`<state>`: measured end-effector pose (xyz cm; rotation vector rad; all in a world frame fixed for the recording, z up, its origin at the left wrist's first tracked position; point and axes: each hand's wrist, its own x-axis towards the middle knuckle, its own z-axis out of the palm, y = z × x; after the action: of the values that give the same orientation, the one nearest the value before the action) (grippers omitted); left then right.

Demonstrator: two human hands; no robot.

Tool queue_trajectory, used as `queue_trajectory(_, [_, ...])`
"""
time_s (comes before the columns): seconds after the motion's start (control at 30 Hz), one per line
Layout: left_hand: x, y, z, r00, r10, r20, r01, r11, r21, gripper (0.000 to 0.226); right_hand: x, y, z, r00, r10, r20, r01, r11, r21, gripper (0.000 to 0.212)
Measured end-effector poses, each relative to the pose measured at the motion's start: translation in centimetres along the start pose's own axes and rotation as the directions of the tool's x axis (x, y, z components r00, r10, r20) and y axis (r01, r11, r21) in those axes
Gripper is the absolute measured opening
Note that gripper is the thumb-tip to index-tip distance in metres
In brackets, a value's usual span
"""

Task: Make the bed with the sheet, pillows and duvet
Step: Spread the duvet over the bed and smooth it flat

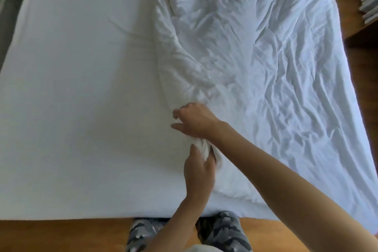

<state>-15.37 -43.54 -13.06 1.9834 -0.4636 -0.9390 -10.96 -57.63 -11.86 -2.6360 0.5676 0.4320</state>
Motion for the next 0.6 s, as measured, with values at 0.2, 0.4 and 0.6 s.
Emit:
queue_trajectory(0.2, [0.6, -2.7, 0.5, 0.967, 0.094, 0.239, -0.077, 0.994, -0.079, 0.014, 1.5, 0.9, 2.6, 0.934, 0.083, 0.349, 0.094, 0.882, -0.462, 0.050])
queue_trajectory(0.4, [3.1, -5.9, -1.6, 0.931, 0.030, 0.364, -0.060, 0.996, 0.072, 0.036, -1.7, 7.1, 3.9, 0.854, 0.216, 0.473, -0.014, 0.919, -0.395, 0.005])
queue_trajectory(0.6, [9.0, -9.2, -2.2, 0.936, 0.086, 0.342, -0.291, 0.736, 0.611, 0.075, -7.6, 10.2, 4.5, 0.921, 0.255, 0.295, -0.231, 0.966, -0.116, 0.021])
